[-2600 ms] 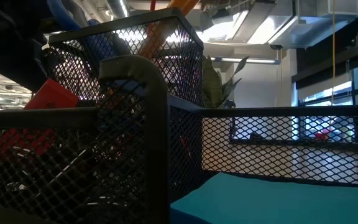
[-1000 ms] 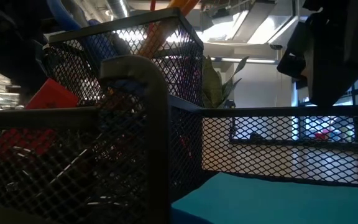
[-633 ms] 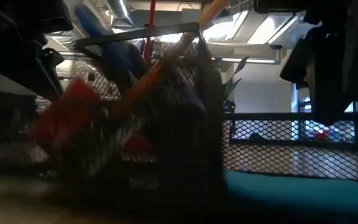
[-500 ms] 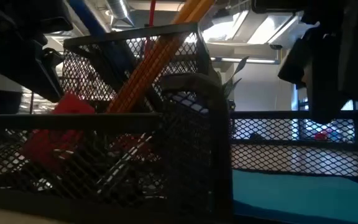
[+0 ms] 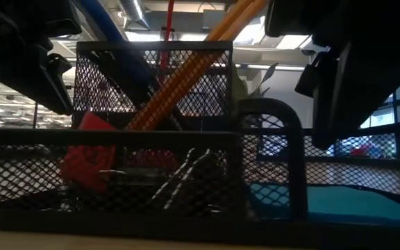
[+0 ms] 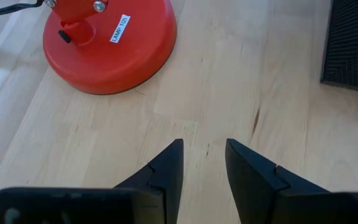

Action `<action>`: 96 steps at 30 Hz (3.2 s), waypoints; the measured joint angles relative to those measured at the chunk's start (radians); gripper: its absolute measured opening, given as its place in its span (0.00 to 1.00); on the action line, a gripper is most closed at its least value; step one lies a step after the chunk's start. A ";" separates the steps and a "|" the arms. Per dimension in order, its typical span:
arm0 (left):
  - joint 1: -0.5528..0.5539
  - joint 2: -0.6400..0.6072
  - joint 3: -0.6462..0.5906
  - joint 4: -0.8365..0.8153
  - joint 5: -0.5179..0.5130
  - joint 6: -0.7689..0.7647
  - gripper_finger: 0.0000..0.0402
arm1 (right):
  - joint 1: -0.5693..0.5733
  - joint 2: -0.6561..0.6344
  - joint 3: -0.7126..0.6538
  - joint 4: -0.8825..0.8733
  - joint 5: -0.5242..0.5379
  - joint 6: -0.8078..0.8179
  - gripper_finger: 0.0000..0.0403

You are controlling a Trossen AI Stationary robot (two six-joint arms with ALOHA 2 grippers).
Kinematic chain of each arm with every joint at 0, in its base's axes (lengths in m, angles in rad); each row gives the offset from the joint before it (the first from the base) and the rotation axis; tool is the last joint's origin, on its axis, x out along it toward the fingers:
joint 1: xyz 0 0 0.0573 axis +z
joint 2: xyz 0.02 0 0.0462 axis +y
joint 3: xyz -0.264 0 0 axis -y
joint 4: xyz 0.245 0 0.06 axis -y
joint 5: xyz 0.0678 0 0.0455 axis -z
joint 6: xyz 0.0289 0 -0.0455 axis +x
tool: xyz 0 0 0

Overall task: Pick and place office supplies into organizer
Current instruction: Adjust the black desk organizer, then return to Home Position

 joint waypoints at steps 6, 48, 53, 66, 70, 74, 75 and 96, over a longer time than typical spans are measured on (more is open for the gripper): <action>0.000 0.000 0.000 0.000 0.000 0.000 0.28 | -0.018 0.000 0.000 -0.007 0.000 -0.033 0.39; 0.412 -0.785 -0.409 0.646 0.425 0.597 0.28 | -0.236 -1.297 -0.956 0.584 0.062 -0.643 0.39; 0.478 -0.998 -0.518 0.655 0.493 0.568 0.28 | -0.294 -1.426 -1.079 0.645 -0.011 -0.653 0.39; 0.545 -1.275 -0.589 0.503 0.546 0.572 0.29 | -0.366 -1.740 -1.201 0.559 -0.075 -0.666 0.39; 0.548 -1.275 -0.590 0.499 0.539 0.590 0.29 | -0.367 -1.826 -1.201 0.516 -0.075 -0.692 0.39; 0.558 -1.275 -0.590 0.495 0.542 0.587 0.29 | -0.368 -1.873 -1.201 0.470 -0.073 -0.719 0.39; 0.559 -1.275 -0.590 0.494 0.542 0.586 0.29 | -0.368 -1.870 -1.201 0.458 -0.072 -0.721 0.39; 0.561 -1.258 -0.589 0.371 0.436 0.655 0.29 | -0.409 -1.869 -1.201 0.463 -0.046 -0.794 0.39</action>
